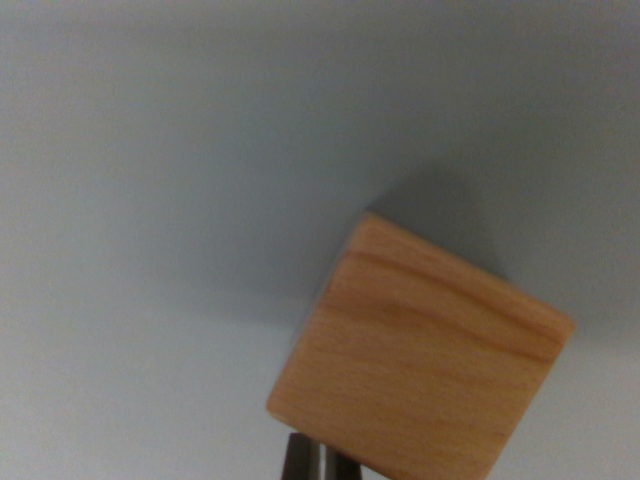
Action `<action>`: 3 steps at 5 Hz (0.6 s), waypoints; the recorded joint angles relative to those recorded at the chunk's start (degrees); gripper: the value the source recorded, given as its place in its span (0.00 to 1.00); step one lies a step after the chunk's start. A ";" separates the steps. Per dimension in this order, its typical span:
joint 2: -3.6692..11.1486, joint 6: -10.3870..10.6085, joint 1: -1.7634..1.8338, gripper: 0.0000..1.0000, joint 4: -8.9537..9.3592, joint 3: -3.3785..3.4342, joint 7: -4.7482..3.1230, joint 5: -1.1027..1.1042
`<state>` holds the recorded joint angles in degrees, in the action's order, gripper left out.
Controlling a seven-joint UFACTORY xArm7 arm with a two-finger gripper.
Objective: Push wooden cube
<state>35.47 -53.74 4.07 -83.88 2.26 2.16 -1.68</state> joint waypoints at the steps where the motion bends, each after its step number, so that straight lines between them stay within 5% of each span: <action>1: 1.11 -0.70 -0.02 1.00 -1.81 -0.05 -0.03 0.06; 3: 2.02 -1.26 -0.04 1.00 -3.27 -0.09 -0.05 0.11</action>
<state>37.48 -55.00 4.03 -87.15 2.17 2.11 -1.56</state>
